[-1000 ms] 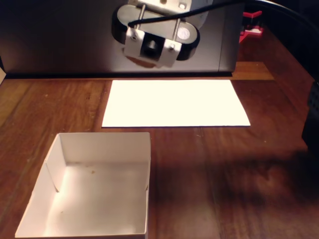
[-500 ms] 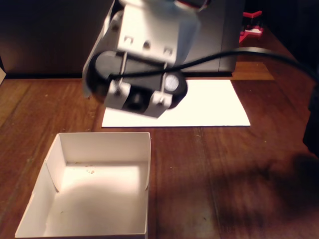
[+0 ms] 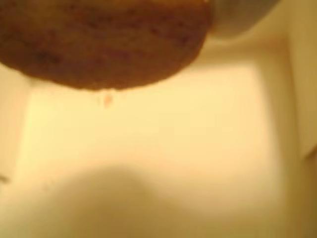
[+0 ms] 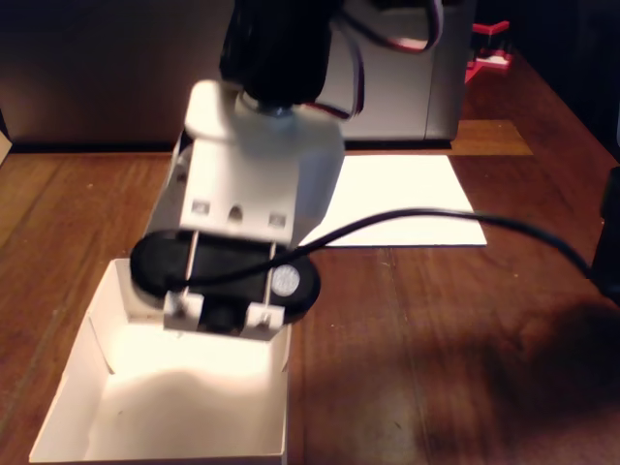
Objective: Grasp a mini cookies block and put it in the white box.
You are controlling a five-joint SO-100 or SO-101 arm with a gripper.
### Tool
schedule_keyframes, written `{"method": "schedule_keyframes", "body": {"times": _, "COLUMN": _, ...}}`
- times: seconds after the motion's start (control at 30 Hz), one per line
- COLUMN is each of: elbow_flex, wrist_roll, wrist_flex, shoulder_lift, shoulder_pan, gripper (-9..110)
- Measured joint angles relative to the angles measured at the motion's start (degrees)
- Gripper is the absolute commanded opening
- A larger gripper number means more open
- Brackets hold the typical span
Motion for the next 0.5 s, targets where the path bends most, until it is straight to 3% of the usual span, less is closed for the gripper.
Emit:
{"method": "schedule_keyframes", "body": {"times": 0.47, "elbow_flex": 0.09, "wrist_roll": 0.62, "wrist_flex": -6.50, "shoulder_lift": -4.57, "shoulder_pan": 0.00, "gripper": 24}}
{"method": "schedule_keyframes", "body": {"times": 0.5, "elbow_flex": 0.09, "wrist_roll": 0.62, "wrist_flex": -6.50, "shoulder_lift": -4.57, "shoulder_pan": 0.00, "gripper": 28}}
